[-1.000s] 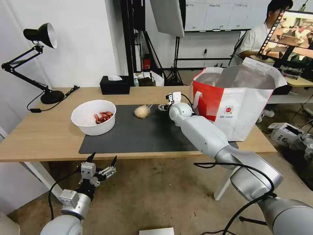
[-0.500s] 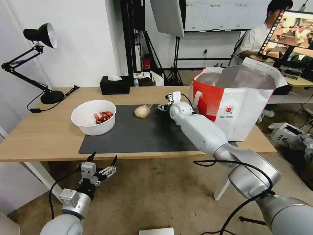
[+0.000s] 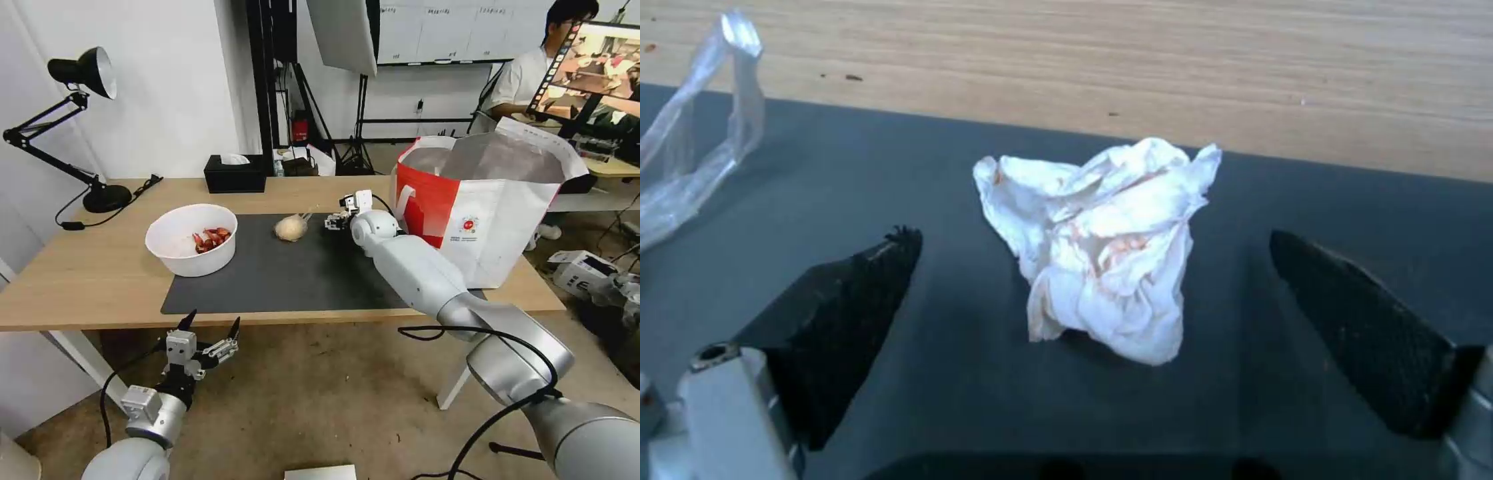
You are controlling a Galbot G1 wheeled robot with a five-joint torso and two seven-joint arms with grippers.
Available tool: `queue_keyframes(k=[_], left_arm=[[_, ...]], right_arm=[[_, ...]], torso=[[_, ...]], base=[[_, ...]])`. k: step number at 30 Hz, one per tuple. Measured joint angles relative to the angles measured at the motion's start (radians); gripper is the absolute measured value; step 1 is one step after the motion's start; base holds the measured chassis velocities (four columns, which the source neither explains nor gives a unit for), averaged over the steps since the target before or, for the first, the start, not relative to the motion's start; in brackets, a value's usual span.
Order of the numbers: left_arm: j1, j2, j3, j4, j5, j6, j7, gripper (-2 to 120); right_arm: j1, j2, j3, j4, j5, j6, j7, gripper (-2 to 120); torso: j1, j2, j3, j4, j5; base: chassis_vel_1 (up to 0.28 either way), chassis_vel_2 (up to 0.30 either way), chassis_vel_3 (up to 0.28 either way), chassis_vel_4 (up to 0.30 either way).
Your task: Pick up the trash from the table and place it into the takeout bag.
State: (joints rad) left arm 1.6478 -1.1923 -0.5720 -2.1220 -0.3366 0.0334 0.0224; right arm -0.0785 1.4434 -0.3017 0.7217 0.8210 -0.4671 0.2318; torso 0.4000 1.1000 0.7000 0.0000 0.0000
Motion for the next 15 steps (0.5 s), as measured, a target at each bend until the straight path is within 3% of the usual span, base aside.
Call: queue_keyframes(k=[6,15], left_arm=[[0.0,0.0,0.001,-0.001,0.0,0.001,0.0,100],[-0.004,0.001,0.003,-0.003,-0.003,0.005,0.0,100]], right_arm=[[0.0,0.004,0.01,-0.007,-0.006,0.001,-0.003,97],[-0.003,0.008,0.015,-0.01,-0.011,0.009,-0.004,67]], torso=[[0.0,0.0,0.0,0.0,0.0],[0.0,0.0,0.0,0.0,0.0]], base=[[0.0,0.0,0.0,0.0],[0.0,0.0,0.0,0.0]])
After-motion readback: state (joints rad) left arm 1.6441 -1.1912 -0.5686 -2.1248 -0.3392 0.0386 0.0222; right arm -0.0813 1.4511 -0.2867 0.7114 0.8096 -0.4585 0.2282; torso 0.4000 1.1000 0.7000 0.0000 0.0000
